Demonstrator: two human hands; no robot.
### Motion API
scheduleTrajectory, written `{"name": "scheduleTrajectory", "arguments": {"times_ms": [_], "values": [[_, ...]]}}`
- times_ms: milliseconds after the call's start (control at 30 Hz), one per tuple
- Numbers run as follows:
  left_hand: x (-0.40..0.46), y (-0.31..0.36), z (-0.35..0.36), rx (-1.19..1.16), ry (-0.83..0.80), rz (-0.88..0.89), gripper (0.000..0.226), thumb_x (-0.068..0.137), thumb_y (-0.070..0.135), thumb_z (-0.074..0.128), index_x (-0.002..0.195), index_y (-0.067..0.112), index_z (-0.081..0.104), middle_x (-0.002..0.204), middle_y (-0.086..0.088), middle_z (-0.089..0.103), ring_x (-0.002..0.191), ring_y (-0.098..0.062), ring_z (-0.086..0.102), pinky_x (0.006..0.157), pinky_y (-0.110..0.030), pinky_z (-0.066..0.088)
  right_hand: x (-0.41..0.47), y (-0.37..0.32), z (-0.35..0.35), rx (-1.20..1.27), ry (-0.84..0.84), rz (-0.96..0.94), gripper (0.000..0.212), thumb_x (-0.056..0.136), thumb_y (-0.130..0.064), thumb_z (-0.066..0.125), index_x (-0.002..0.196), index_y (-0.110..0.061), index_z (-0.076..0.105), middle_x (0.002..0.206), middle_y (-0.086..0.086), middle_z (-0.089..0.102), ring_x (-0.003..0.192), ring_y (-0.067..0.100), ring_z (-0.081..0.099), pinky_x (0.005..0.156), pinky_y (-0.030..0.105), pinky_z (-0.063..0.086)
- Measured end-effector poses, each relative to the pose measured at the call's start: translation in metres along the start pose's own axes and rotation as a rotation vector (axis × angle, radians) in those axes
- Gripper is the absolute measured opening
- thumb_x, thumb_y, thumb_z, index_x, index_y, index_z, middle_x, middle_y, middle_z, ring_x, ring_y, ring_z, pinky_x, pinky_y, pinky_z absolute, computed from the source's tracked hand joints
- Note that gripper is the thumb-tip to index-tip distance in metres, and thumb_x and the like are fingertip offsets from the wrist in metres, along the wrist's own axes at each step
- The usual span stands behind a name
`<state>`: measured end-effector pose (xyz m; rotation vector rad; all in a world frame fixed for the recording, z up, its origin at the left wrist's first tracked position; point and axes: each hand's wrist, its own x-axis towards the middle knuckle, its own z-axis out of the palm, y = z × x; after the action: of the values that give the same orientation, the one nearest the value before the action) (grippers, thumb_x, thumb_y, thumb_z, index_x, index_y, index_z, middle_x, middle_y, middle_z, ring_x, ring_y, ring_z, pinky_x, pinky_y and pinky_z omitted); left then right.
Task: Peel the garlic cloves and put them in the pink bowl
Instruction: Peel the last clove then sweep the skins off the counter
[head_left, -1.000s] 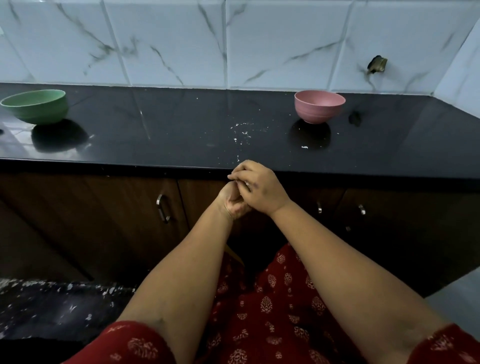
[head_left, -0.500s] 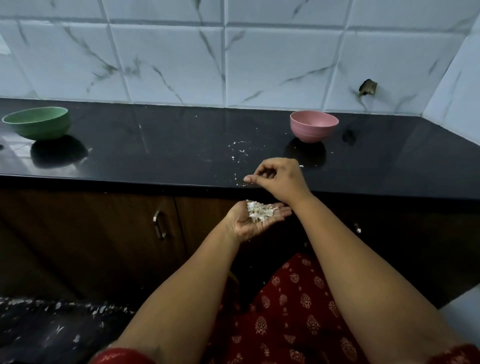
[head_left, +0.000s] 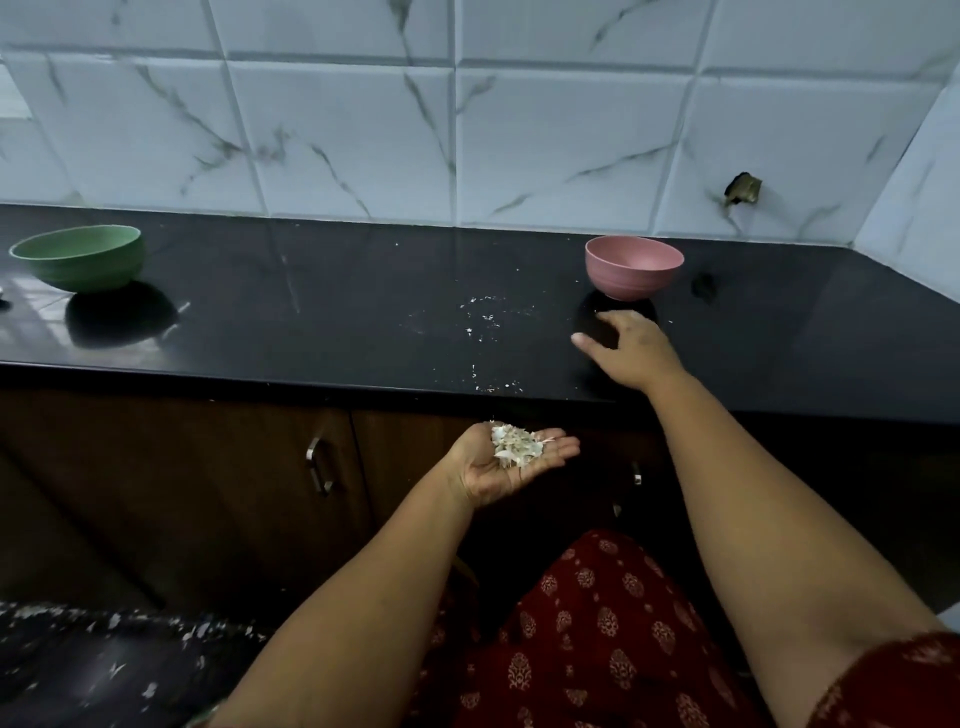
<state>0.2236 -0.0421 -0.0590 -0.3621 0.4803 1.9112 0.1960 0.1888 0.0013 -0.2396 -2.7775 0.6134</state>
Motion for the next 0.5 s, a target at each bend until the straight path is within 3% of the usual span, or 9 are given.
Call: {"name": "scheduleTrajectory", "arguments": {"times_ms": [67, 167, 300, 400, 500], "values": [[-0.001, 0.006, -0.006, -0.014, -0.009, -0.007, 0.082, 0.104, 0.048, 0.017, 0.119, -0.026, 0.049, 0.134, -0.040, 0.042, 0.143, -0.040, 0.028, 0.082, -0.066, 0.040, 0.005, 0.006, 0.004, -0.153, -0.189, 0.113, 0.079, 0.097, -0.061, 0.029, 0.152, -0.004, 0.021, 0.160, 0.015, 0.018, 0.148, 0.026, 0.016, 0.119, 0.038, 0.015], [0.000, 0.011, -0.010, -0.021, 0.007, -0.011, 0.081, 0.105, 0.045, 0.017, 0.115, -0.029, 0.050, 0.131, -0.042, 0.044, 0.140, -0.041, 0.029, 0.080, -0.067, 0.042, 0.002, -0.024, 0.019, -0.273, -0.334, -0.021, 0.077, 0.100, -0.057, 0.015, 0.153, -0.003, 0.005, 0.162, 0.016, 0.000, 0.150, 0.023, 0.000, 0.121, 0.038, 0.005], [0.003, 0.012, -0.013, 0.007, -0.020, 0.036, 0.071, 0.105, 0.039, 0.022, 0.124, -0.026, 0.045, 0.139, -0.042, 0.037, 0.142, -0.043, 0.030, 0.088, -0.065, 0.041, -0.022, -0.086, 0.044, -0.245, -0.416, -0.256, 0.069, 0.103, -0.049, 0.018, 0.154, -0.005, 0.003, 0.162, 0.012, -0.003, 0.150, 0.019, -0.002, 0.120, 0.034, 0.002], [-0.006, 0.011, -0.005, 0.075, -0.080, 0.179, 0.055, 0.098, 0.029, 0.037, 0.123, -0.016, 0.056, 0.131, -0.035, 0.054, 0.121, -0.045, 0.055, 0.094, -0.057, 0.048, -0.044, -0.104, 0.059, -0.236, -0.377, -0.399, 0.063, 0.104, -0.044, 0.020, 0.154, -0.008, 0.008, 0.163, 0.009, 0.002, 0.150, 0.016, 0.002, 0.121, 0.031, 0.004], [-0.017, 0.009, -0.001, 0.136, -0.042, 0.292, 0.039, 0.085, 0.024, 0.051, 0.102, -0.004, 0.072, 0.109, -0.019, 0.070, 0.093, -0.032, 0.071, 0.081, -0.044, 0.057, -0.067, -0.100, 0.071, -0.064, -0.199, -0.546, 0.053, 0.104, -0.038, 0.026, 0.150, -0.011, 0.031, 0.158, 0.004, 0.026, 0.147, 0.012, 0.020, 0.120, 0.029, 0.014]]}}
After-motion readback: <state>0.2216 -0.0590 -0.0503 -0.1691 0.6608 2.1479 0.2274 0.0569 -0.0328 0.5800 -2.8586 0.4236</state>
